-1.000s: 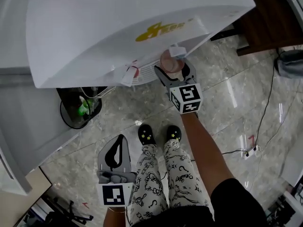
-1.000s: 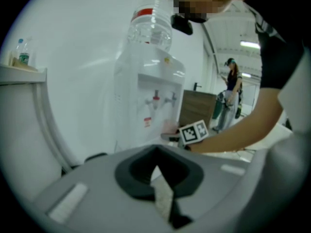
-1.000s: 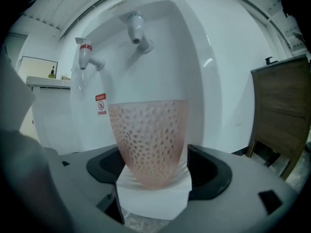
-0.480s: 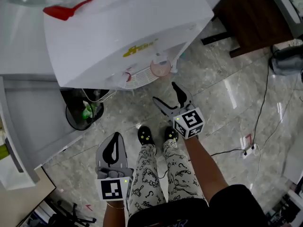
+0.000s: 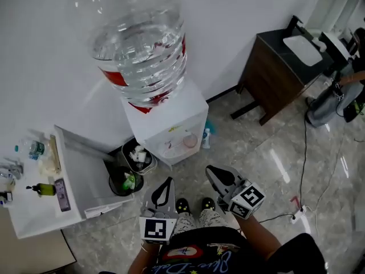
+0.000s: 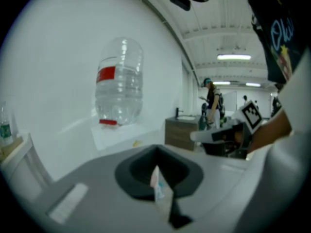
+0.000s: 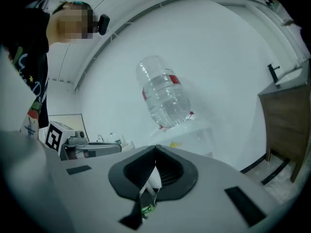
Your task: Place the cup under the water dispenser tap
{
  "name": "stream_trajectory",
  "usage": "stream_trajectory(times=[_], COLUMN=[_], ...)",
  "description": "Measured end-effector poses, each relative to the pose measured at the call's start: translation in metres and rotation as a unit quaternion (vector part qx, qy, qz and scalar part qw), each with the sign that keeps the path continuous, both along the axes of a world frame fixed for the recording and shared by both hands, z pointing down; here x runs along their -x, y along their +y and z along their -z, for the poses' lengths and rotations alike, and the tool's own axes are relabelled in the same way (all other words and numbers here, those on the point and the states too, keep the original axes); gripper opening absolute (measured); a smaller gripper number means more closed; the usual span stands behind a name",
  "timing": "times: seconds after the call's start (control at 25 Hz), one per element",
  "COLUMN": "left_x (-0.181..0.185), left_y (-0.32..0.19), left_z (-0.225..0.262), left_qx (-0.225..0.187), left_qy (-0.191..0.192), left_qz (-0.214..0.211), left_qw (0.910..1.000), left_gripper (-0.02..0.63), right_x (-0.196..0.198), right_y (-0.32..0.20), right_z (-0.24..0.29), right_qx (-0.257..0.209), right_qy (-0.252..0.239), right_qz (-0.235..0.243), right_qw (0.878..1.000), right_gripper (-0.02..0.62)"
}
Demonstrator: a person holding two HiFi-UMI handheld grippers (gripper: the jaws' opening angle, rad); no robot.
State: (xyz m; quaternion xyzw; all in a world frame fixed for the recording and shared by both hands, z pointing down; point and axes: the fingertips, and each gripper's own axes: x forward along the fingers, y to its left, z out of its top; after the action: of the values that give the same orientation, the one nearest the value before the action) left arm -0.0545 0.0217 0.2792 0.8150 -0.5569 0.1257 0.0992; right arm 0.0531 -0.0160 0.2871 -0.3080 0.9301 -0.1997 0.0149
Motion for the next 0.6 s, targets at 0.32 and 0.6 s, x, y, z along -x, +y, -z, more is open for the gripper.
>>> stream_trajectory(times=[0.32,0.6], left_x=[-0.014,-0.02], left_y=[-0.012,-0.006], left_z=[0.076,0.074], left_qx=[-0.077,-0.076], left_qy=[-0.009,0.001], left_qz=[-0.015,-0.022], left_qw=[0.9969,0.9968], left_gripper=[-0.003,-0.003], right_x=[-0.009,-0.007], right_y=[0.019,0.024], right_z=[0.086,0.086], right_qx=[-0.044,-0.042], right_qy=[0.014,0.005], right_qz=[0.019,0.017], right_qw=[0.999,0.999], right_gripper=[0.015,0.015])
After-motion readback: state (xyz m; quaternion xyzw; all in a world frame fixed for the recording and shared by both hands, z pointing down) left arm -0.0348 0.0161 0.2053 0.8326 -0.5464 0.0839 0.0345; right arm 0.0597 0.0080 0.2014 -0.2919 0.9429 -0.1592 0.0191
